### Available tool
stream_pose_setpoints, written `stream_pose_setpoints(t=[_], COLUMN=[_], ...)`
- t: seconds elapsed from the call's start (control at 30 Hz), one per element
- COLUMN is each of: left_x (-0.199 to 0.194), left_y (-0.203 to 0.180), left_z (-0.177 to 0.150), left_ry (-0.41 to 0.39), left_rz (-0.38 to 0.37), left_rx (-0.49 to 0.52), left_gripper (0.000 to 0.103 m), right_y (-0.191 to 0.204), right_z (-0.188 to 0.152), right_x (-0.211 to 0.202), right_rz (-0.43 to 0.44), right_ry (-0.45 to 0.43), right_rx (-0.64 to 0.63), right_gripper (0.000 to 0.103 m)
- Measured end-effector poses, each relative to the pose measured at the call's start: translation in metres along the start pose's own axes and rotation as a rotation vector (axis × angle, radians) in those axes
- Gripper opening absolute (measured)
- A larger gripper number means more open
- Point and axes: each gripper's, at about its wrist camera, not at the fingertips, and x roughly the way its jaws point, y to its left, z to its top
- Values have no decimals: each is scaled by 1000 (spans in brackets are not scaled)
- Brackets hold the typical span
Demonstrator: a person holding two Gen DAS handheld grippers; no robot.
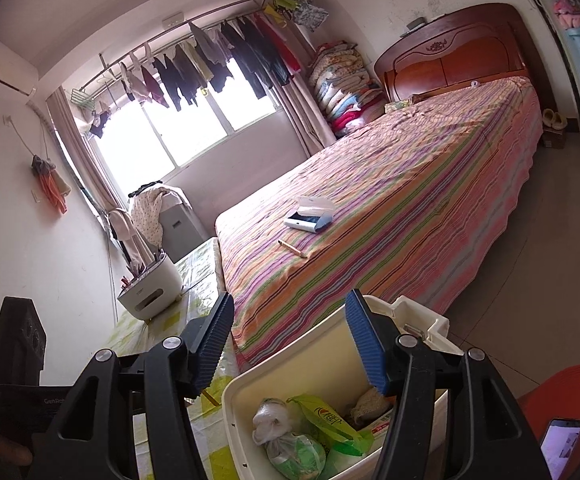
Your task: Collect trash
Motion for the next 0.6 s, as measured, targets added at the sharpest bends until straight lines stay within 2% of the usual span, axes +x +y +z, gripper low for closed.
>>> stream_pose_setpoints(t=[0.13,0.23,0.3,0.33,0.37,0.4,0.6], left_x=[23,39,44,45,46,45,24], left_y=[-17,-28,-33,-36,-38,-40,-36], left_z=[1,1,1,1,0,0,-10], left_ry=[37,59,44,34,23,7,-25], left_rz=[-7,-12,-2,4,4,5,63], left_rx=[20,32,35,41,46,47,65], left_gripper=[33,36,45,59,78,81,81], right_y=[-8,-14,-18,-19,-21,-21,-20], right_z=[4,7,9,9,11,11,10], right_x=[-13,-17,-19,-20,-22,-23,-31], right_rz=[-9,-12,-11,-13,-16,-21,-51], right_ry=[-67,-81,-79,-81,-83,-83,-72], right_rx=[40,57,66,68,68,63,30], right_gripper=[60,63,63,63,63,63,63])
